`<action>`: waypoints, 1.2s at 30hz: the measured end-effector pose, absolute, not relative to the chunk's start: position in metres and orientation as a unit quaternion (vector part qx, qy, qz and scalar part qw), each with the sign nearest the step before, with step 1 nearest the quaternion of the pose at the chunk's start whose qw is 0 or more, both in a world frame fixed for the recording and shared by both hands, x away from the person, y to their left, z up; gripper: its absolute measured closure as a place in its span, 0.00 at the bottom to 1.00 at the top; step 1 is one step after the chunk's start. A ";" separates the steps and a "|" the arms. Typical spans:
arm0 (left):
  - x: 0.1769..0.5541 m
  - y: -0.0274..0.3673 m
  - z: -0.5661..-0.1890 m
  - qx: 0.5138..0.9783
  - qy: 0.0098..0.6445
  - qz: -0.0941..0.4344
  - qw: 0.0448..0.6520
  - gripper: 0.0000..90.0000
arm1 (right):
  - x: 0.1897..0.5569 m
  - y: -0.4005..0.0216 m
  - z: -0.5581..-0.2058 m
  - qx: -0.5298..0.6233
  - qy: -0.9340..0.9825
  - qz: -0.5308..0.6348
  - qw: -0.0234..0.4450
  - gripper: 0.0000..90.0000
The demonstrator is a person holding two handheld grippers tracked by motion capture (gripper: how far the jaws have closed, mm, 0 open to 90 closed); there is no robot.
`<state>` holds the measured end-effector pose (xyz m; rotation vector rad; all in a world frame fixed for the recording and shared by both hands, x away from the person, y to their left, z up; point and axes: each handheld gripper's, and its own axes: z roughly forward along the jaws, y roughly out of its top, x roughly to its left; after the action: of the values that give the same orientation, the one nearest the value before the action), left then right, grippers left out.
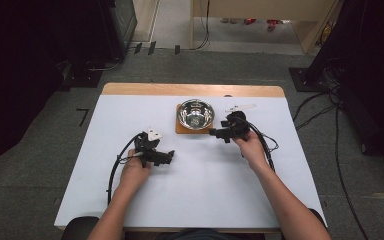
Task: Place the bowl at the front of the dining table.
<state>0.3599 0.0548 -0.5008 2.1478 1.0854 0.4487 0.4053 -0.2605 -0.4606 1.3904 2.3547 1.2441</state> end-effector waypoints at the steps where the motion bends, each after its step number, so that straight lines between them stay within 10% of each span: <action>1: 0.360 0.055 -0.501 0.825 0.417 0.172 0.340 0.00 | 0.405 -0.260 -0.461 0.460 0.783 0.414 0.069 0.32; 36: 0.360 0.055 -0.501 0.825 0.418 0.173 0.340 0.00 | 0.387 -0.263 -0.496 0.432 0.808 0.388 0.103 0.23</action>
<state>0.3599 0.0547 -0.5009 2.1459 1.0864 0.4491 0.3871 -0.2634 -0.4963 1.2733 2.3838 1.1447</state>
